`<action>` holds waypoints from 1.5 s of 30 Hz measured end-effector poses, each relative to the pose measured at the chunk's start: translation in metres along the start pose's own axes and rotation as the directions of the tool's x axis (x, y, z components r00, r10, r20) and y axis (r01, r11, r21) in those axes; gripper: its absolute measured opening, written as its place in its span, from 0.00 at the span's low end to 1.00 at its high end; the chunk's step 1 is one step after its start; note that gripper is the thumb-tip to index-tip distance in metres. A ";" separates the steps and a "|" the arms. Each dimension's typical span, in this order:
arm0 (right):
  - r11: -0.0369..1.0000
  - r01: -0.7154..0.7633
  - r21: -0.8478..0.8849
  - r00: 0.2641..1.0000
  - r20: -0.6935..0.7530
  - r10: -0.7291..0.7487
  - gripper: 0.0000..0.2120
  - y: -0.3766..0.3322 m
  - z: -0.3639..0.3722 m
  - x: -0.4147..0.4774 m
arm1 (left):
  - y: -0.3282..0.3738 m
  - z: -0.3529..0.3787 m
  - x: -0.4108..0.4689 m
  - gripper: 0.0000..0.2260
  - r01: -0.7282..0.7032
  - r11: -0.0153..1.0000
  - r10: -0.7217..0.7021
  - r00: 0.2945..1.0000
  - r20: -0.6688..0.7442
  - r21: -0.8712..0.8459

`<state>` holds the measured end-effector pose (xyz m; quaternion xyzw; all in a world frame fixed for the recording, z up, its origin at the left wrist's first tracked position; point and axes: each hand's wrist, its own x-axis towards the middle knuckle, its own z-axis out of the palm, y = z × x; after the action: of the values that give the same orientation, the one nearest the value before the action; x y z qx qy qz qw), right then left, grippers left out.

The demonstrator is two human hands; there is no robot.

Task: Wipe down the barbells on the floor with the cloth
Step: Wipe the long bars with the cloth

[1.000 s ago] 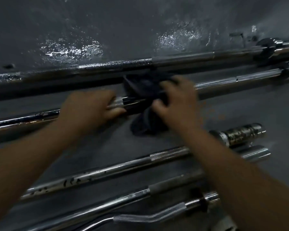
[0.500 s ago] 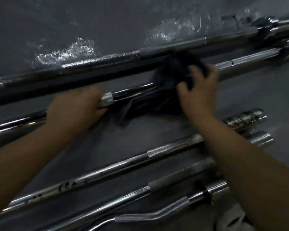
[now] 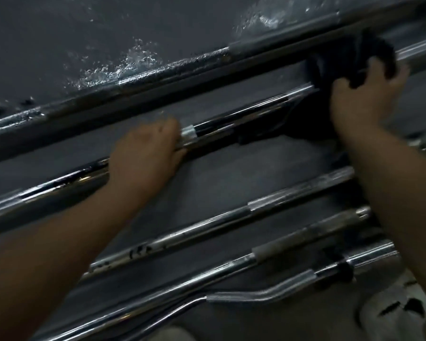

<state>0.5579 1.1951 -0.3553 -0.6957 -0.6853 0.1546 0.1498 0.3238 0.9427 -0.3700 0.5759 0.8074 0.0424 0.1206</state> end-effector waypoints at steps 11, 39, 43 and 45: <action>0.902 0.371 -0.220 0.929 0.091 -0.360 0.26 0.016 -0.014 -0.014 | 0.039 0.010 -0.054 0.26 -0.009 0.999 0.009 1.000 0.009 0.043; 0.897 0.440 -0.039 0.898 0.029 -0.439 0.23 -0.023 0.017 -0.045 | 0.002 -0.030 0.043 0.06 0.281 0.919 -0.086 0.827 0.556 -0.275; 0.993 -0.107 0.050 0.989 -0.099 0.112 0.22 0.009 0.010 -0.006 | 0.021 -0.022 0.009 0.11 -0.022 0.997 0.012 0.989 0.148 0.069; 0.991 -0.089 0.097 0.991 -0.088 0.097 0.20 -0.016 0.026 -0.047 | 0.026 -0.021 0.012 0.12 0.060 0.997 -0.071 0.976 0.206 0.056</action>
<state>0.5317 1.1479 -0.3711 -0.7257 -0.6364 0.1605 0.2064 0.3385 0.9642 -0.3460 0.5531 0.8097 -0.0419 0.1915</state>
